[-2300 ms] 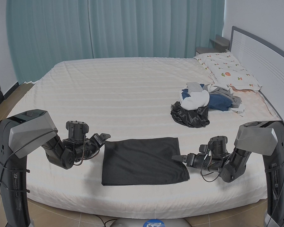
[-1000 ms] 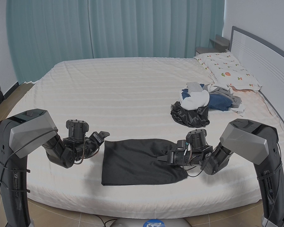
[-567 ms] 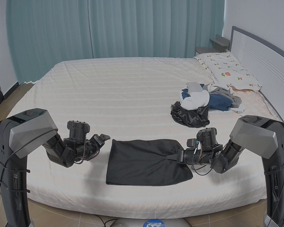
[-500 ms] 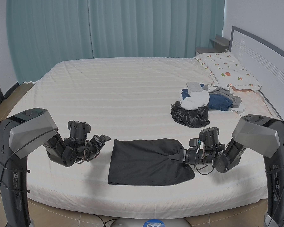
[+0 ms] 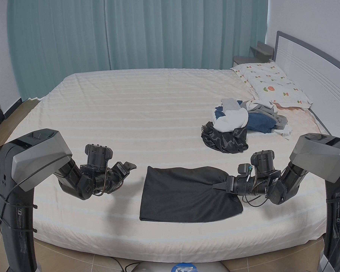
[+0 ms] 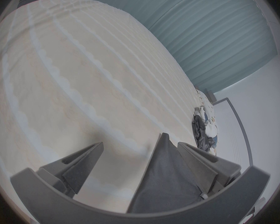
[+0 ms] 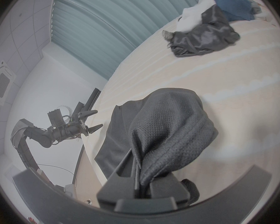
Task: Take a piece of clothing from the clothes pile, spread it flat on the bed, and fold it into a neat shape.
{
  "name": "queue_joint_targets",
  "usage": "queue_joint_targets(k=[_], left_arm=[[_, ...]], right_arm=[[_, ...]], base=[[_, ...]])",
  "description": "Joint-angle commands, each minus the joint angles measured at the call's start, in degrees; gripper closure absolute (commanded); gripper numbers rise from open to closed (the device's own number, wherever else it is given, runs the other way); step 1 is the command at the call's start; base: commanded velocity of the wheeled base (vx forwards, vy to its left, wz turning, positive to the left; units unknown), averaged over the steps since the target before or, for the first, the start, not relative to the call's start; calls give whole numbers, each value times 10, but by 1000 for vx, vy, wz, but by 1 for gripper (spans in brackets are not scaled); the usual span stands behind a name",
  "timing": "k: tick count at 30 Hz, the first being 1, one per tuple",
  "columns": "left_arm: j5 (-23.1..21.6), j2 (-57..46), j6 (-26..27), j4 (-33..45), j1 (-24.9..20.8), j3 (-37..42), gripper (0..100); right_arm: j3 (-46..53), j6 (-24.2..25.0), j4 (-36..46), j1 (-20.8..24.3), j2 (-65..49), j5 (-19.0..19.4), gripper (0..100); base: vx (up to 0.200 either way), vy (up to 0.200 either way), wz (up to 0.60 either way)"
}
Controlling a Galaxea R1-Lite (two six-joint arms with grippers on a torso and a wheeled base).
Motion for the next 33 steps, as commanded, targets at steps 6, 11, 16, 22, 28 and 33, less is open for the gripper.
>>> queue_joint_targets(k=[6, 11, 16, 22, 28, 33], left_arm=[[0, -1, 0, 1, 0, 0, 0], [0, 0, 0, 1, 0, 0, 0], [0, 0, 0, 1, 0, 0, 0], [0, 0, 0, 1, 0, 0, 0], [0, 0, 0, 1, -3, 0, 0], [0, 0, 1, 0, -4, 2, 0]], right_arm=[[18, -4, 0, -10, -15, 3, 100], [26, -5, 0, -12, -19, 9, 100], [26, -5, 1, -14, -20, 8, 100], [25, -5, 2, -18, -18, 8, 100], [22, -7, 1, -18, -15, 7, 100], [16, -9, 1, -13, -9, 6, 100]], base=[[0, -200, 0], [0, -200, 0], [0, -200, 0], [0, -200, 0], [0, -200, 0], [0, -160, 0]])
